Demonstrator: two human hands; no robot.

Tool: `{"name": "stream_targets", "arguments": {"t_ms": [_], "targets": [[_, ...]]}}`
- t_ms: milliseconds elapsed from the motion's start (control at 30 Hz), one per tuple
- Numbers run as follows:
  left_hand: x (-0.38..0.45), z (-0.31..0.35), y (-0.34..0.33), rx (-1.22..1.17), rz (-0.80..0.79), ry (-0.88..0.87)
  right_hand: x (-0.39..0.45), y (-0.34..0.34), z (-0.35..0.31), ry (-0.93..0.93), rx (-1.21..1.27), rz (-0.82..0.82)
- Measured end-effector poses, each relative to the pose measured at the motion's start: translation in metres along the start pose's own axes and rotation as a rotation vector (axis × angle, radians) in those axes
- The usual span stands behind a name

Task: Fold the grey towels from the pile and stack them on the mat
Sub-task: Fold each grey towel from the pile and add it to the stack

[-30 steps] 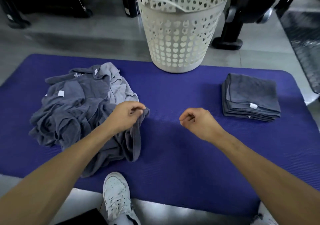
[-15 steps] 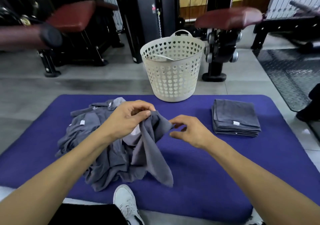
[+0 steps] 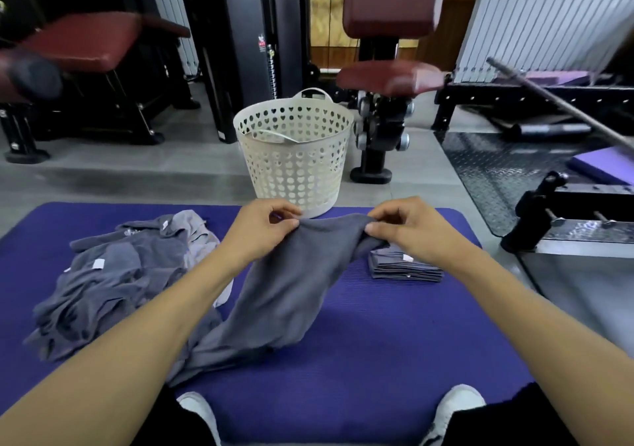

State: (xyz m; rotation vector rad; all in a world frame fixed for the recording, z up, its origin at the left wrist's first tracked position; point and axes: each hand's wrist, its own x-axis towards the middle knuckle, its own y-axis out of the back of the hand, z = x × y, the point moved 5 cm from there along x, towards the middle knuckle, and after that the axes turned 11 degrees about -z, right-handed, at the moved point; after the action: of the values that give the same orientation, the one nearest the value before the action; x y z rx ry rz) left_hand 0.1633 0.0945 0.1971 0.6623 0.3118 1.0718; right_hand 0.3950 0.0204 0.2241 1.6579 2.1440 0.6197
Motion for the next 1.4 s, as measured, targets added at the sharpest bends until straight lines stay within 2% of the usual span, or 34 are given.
{"name": "stream_targets", "arguments": {"t_ms": [133, 267, 367, 467, 567, 633, 700, 800, 933, 1033, 1133, 1233, 1333, 1400], "targets": [[0.006, 0.038, -0.022, -0.059, -0.055, -0.109, -0.01, 0.017, 0.004, -0.027, 0.079, 0.061], [-0.002, 0.051, -0.06, -0.016, -0.321, -0.129, -0.015, 0.015, 0.012, -0.066, 0.18, 0.058], [-0.004, 0.039, -0.084, 0.189, -0.463, -0.065, -0.017, 0.014, 0.007, -0.061, 0.164, 0.05], [-0.001, 0.013, -0.086, 0.371, -0.523, 0.093, -0.019, 0.025, 0.019, -0.139, 0.118, 0.145], [0.004, -0.002, -0.068, 0.418, -0.492, 0.155, -0.024, 0.038, 0.041, -0.244, -0.026, 0.287], [0.005, -0.008, -0.055, 0.334, -0.47, 0.184, -0.028, 0.042, 0.044, -0.283, -0.092, 0.339], [0.006, -0.011, -0.051, 0.241, -0.441, 0.186, -0.028, 0.038, 0.04, -0.269, -0.097, 0.324], [0.003, -0.007, -0.06, 0.227, -0.433, 0.158, -0.023, 0.025, 0.031, -0.225, -0.079, 0.261], [-0.001, -0.005, -0.083, 0.303, -0.518, 0.124, -0.019, 0.017, 0.021, -0.166, 0.01, 0.254], [0.001, -0.006, -0.086, 0.419, -0.511, 0.116, -0.02, 0.02, 0.027, -0.19, 0.033, 0.281], [0.007, -0.005, -0.073, 0.468, -0.458, 0.11, -0.022, 0.027, 0.04, -0.299, -0.259, 0.302], [0.011, 0.003, -0.057, 0.436, -0.372, 0.063, -0.02, 0.024, 0.048, -0.443, -0.572, 0.204], [0.014, 0.016, -0.041, 0.279, -0.197, 0.012, -0.012, 0.015, 0.042, -0.366, -0.659, 0.138], [0.014, 0.024, -0.036, 0.134, -0.189, -0.008, -0.01, 0.008, 0.033, -0.236, -0.557, 0.125]]}}
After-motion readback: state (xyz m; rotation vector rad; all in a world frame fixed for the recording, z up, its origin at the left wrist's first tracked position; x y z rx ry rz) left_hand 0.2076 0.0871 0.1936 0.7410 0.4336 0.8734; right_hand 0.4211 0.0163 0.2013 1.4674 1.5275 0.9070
